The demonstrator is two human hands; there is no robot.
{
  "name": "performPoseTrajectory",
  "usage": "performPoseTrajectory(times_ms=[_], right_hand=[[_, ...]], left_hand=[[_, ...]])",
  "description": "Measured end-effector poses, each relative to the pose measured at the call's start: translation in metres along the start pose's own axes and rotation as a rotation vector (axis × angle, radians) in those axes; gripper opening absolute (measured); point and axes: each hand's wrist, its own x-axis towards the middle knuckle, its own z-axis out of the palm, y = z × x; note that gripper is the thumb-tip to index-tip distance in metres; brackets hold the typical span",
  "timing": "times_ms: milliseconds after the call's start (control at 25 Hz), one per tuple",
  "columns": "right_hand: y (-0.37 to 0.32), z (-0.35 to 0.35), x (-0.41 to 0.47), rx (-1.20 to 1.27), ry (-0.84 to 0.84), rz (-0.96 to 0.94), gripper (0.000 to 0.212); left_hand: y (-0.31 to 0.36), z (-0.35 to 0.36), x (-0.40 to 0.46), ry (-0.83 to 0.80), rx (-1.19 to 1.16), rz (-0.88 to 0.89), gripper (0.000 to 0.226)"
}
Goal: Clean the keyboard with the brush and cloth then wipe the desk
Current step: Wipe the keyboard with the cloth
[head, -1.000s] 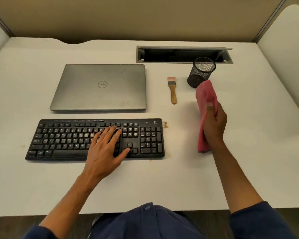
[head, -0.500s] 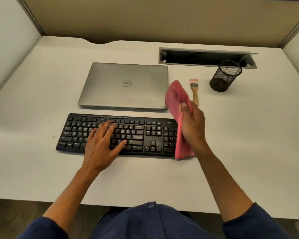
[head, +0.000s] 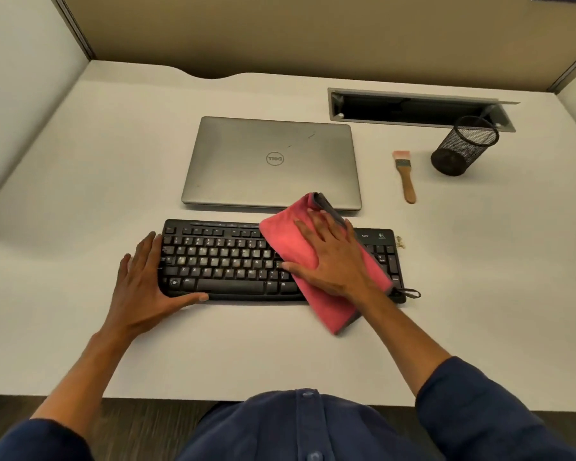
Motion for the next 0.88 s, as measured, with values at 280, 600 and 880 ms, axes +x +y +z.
performPoseTrajectory(times_ms=[280,600,880], right_hand=[[-0.018,0.016,0.011,0.002,0.052,0.031,0.067],[-0.122,0.022,0.051,0.074,0.044,0.027,0.066],[-0.201,0.032,0.087,0.082,0.018,-0.108,0.057]], left_hand=[[-0.008,-0.001,0.0,-0.008,-0.089,0.033,0.125],[-0.008,-0.004,0.0,0.008,-0.124,0.04,0.131],[-0.013,-0.003,0.002,0.005,-0.149,0.038,0.123]])
